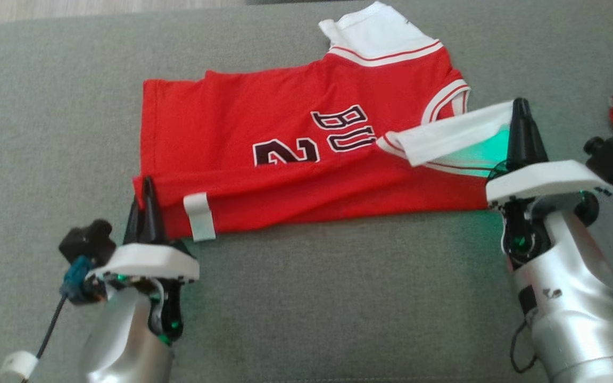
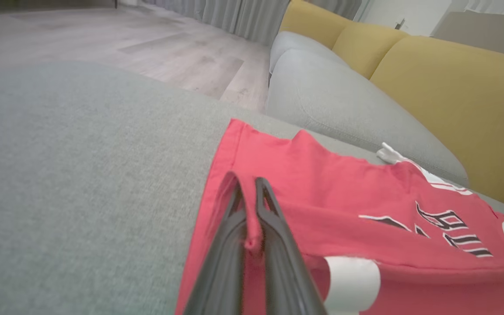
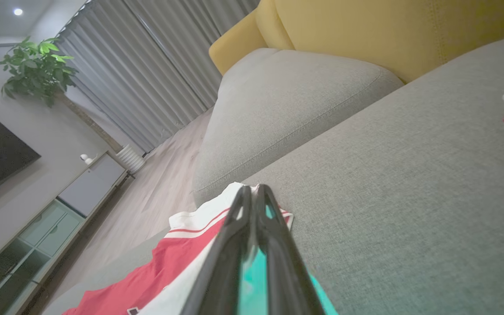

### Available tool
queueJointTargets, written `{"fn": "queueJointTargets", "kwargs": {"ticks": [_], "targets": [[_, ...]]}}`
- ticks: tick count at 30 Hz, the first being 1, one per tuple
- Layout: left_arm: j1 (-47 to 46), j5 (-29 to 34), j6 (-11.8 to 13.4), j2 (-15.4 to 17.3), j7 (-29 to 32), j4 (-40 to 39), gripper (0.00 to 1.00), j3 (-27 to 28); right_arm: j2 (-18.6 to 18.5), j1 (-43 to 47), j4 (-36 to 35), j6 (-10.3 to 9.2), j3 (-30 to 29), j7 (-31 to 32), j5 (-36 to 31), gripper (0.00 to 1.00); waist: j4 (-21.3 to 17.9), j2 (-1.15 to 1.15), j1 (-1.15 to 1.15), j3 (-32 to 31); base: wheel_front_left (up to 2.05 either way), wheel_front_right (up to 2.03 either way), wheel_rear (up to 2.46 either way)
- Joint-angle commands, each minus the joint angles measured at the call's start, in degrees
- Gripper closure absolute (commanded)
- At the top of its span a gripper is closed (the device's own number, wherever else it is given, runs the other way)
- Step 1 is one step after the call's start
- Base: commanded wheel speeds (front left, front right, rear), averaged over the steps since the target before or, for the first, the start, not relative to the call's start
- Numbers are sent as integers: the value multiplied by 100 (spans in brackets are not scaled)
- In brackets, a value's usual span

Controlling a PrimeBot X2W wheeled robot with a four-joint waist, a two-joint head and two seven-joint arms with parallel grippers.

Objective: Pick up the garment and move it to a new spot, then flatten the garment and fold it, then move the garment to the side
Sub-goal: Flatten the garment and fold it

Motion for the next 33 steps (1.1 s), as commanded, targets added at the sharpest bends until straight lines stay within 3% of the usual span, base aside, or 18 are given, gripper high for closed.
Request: {"fn": "queueJointTargets", "kwargs": {"ticks": [1,7,16,24,26,33], "targets": [[-180,152,62,77,-30,-265,0,212,67,-177,-124,-4,60,-78,-54,0,44,0,-1,40,0,0,0],[181,950,216,76,-30,-708,0,306,72,25,-744,-4,-185,-90,-1217,0,57,0,-1,51,0,0,0],[689,1017,148,76,-30,-461,0,117,123,1065,-1187,-4,-323,-91,-2429,0,-33,0,-1,76,0,0,0],[475,1309,359,76,-30,37,0,90,143,1184,-850,-4,-305,-91,-3041,0,-99,0,-1,213,0,0,0],[308,1366,514,76,-30,468,0,105,147,1072,-549,-4,-365,-91,-3313,0,-105,0,-1,258,0,0,0],[210,1387,694,76,-30,911,0,82,150,878,6,-4,-431,-92,-3298,0,-78,0,-1,308,0,0,0]]}}
